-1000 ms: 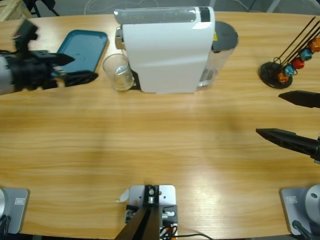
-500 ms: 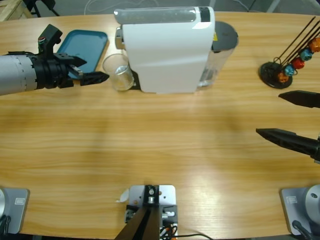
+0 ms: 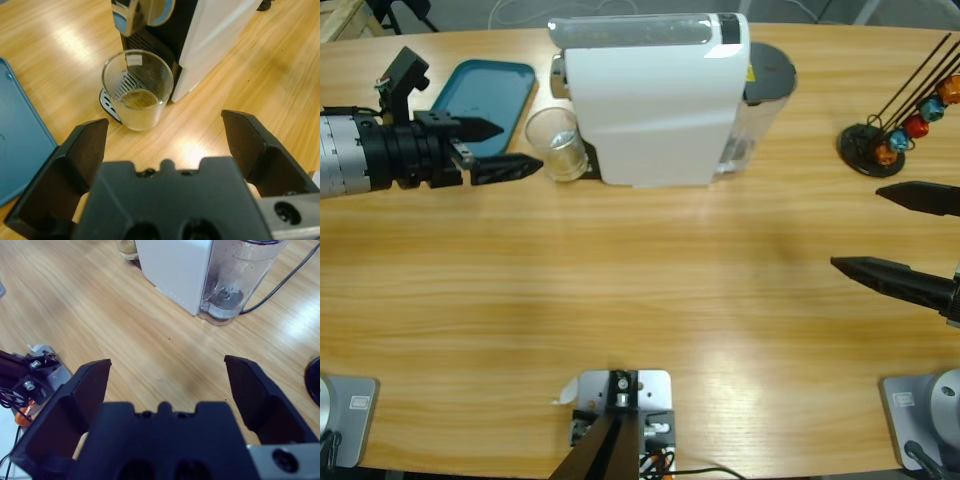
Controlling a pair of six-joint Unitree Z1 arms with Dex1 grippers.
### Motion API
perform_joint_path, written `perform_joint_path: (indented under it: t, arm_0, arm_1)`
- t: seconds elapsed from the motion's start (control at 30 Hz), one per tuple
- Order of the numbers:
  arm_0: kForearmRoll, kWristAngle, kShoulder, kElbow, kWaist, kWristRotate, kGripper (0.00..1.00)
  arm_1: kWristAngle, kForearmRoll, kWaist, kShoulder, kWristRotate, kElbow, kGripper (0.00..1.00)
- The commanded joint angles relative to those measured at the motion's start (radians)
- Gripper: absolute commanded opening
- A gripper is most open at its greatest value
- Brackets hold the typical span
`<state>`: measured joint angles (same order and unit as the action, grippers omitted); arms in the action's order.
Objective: Pour coffee
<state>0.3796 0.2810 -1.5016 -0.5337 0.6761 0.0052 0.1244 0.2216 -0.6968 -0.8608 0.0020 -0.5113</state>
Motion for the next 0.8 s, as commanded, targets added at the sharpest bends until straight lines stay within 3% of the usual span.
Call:
perform_joint_path:
  t: [0.03, 0.8]
  arm_0:
    - [0.063, 0.010, -0.116, 0.028, -0.004, 0.009, 1.000]
    - [0.143, 0.015, -0.360, -0.126, -0.005, 0.022, 1.000]
  arm_1:
    - [0.003, -0.004, -0.007, -0.020, 0.001, 0.007, 1.000]
    - [0.005, -0.011, -0.007, -0.031, -0.002, 0.007, 1.000]
